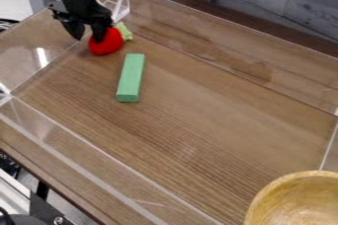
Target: Move the red fruit to the left
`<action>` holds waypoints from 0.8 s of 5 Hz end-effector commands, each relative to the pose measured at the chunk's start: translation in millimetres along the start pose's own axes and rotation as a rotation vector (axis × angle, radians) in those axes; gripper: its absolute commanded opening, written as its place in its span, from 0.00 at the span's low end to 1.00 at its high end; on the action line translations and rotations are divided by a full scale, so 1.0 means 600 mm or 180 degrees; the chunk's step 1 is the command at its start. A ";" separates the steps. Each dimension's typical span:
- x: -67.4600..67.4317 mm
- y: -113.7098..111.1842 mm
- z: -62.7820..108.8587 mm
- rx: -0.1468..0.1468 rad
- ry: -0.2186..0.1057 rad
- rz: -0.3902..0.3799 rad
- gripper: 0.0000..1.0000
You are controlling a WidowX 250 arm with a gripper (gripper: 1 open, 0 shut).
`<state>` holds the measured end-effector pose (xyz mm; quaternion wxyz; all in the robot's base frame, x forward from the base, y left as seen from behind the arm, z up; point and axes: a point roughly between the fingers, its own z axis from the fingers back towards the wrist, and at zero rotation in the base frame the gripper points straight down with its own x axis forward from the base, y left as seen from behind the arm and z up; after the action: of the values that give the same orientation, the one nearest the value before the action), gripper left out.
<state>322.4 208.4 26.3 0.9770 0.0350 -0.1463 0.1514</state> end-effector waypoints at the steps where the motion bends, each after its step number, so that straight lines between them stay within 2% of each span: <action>1: -0.014 0.002 -0.008 0.0057 0.0029 0.0121 0.00; 2: -0.029 0.004 -0.010 0.0097 0.0062 0.0305 0.00; 3: -0.027 0.007 -0.012 0.0079 0.0106 0.0315 1.00; 4: -0.024 0.009 -0.013 0.0060 0.0150 0.0324 1.00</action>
<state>314.5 208.4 21.4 0.9695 0.0332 -0.1342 0.2022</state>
